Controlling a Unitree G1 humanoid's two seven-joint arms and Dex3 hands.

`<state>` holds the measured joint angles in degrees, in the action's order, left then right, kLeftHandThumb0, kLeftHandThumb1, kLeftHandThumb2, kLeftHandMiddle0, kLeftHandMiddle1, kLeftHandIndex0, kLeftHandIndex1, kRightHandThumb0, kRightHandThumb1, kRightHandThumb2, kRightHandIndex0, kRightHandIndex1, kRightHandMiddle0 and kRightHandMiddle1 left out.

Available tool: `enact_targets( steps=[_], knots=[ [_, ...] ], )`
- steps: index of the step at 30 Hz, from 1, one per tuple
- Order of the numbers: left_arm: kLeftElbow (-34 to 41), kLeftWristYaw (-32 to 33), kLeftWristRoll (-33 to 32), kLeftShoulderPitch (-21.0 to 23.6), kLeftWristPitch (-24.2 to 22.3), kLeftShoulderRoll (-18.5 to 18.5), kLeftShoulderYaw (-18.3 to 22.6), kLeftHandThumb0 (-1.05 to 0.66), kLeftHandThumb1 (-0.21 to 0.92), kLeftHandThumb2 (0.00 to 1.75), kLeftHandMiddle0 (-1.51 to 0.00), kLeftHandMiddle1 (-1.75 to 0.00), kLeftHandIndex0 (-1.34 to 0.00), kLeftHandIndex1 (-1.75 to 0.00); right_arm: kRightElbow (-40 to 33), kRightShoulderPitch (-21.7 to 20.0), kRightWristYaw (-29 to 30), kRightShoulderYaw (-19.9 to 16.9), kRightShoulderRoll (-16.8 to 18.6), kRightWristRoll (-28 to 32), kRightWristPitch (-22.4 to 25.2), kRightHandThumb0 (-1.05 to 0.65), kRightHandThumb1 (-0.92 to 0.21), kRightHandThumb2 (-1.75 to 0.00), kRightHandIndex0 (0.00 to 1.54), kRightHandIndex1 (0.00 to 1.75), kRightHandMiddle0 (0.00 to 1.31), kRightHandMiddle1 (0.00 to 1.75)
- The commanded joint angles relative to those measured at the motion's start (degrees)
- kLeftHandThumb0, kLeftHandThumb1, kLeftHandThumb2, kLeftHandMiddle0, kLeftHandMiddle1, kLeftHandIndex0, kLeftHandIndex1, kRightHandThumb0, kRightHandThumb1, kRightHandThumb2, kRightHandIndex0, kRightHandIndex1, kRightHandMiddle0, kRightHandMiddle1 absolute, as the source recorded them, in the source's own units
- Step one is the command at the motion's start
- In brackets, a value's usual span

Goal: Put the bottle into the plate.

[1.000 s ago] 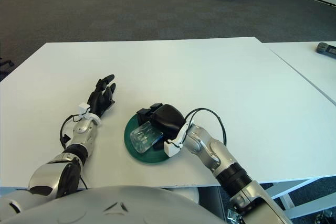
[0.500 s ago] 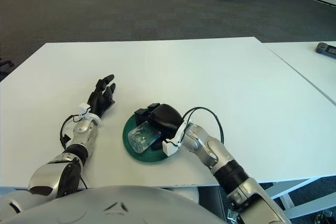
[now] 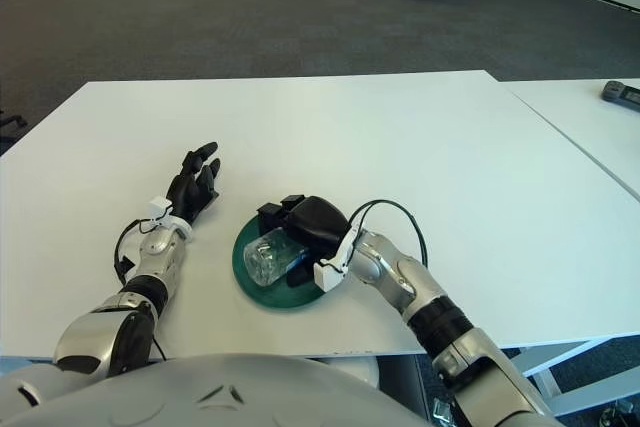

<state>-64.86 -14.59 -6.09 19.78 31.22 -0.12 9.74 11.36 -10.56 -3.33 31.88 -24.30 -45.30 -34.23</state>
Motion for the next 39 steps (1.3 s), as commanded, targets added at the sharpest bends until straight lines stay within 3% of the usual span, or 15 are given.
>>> enact_targets(
  steps=[1,2,5,12,25,39],
  knots=[
    [-1.36,0.13,0.85,-3.78,-1.57,-0.64,-0.8,-0.83,0.92,0.95,-0.35,-0.03,0.0,-0.89,2.19,-2.0,-2.34,1.16,-2.48,-3.06,0.27,-0.93,-0.89,-0.61,0.11,0.7,0.04,1.03],
    [-1.22,0.06,0.9,-3.89,-1.55,-0.61,-0.91,-0.83,0.92,0.95,-0.36,-0.04,0.0,-0.93,2.23,-2.36,-2.94,1.29,-2.76,-3.19,0.25,-0.97,-0.9,-0.63,0.08,0.47,0.02,0.85],
    [-0.87,-0.09,0.86,-4.1,-1.69,-0.51,-1.16,-0.84,0.92,0.95,-0.38,-0.04,-0.01,-1.0,2.27,-2.99,-4.66,1.61,-3.24,-2.84,0.37,-1.02,-0.92,-0.66,0.03,0.16,0.01,0.59],
    [0.03,-0.01,0.71,-4.76,-2.18,-0.52,-1.47,-0.85,0.92,0.92,-0.41,-0.06,-0.05,-1.05,2.32,-4.09,-7.76,1.77,-4.31,-1.55,-0.11,-1.05,-0.92,-0.73,0.0,0.01,0.0,0.25],
    [0.93,-0.06,-0.18,-5.5,-3.46,-0.83,-0.94,-0.82,0.92,0.84,-0.36,-0.03,0.0,-1.02,4.04,-6.2,-9.06,1.61,-5.58,-0.64,-3.64,-1.05,-0.92,-0.77,0.0,0.0,0.0,0.13],
    [1.74,-1.34,0.06,-6.25,-2.52,-0.63,-1.51,-0.81,0.92,0.8,-0.35,-0.02,-0.07,-1.06,5.59,-7.21,-8.27,0.91,-5.88,-0.64,-4.4,-1.05,-0.92,-0.73,0.0,0.0,0.0,0.29]
  ],
)
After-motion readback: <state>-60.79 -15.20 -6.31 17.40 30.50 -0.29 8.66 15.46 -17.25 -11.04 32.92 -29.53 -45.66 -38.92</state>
